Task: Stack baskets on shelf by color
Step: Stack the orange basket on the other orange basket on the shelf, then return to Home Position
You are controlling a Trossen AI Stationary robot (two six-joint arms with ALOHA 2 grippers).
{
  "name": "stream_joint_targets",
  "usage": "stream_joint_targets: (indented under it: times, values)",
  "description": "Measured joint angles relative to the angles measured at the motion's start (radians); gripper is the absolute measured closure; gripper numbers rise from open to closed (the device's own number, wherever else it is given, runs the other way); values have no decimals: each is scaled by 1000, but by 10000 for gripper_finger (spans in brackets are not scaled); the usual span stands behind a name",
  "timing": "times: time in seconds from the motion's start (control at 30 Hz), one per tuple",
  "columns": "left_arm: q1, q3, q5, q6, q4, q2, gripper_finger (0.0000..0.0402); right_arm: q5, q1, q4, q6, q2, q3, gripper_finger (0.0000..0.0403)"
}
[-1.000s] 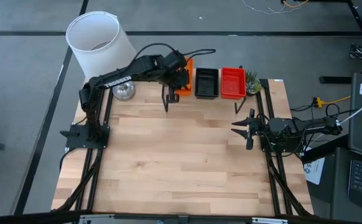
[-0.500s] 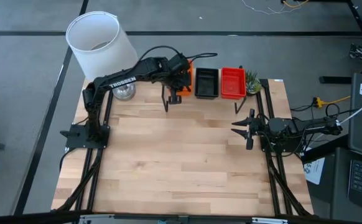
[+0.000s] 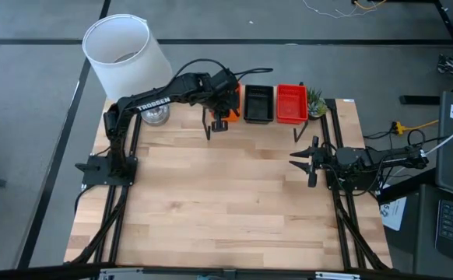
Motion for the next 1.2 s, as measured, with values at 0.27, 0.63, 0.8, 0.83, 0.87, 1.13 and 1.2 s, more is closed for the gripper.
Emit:
stream_joint_targets:
  times: [0.27,0.63,0.8,0.83,0.87,1.13,1.2]
  values:
    - [-30,14,-41,0,23,-13,315,0,0,0,0,0,0,272]
    - [-122,182,-94,-135,-215,-38,318,0,0,0,0,0,-1,272]
    - [-139,161,-88,-337,-474,-122,318,0,0,0,0,0,-1,272]
    - [-144,139,-88,-380,-518,-144,318,0,0,0,0,0,-1,272]
    - [-153,108,-89,-414,-527,-169,318,0,0,0,0,0,-1,272]
    - [-269,-440,-115,-522,-258,-522,319,0,0,0,0,0,-1,272]
    - [-294,-635,-117,-524,-63,-644,319,0,0,0,0,0,-1,272]
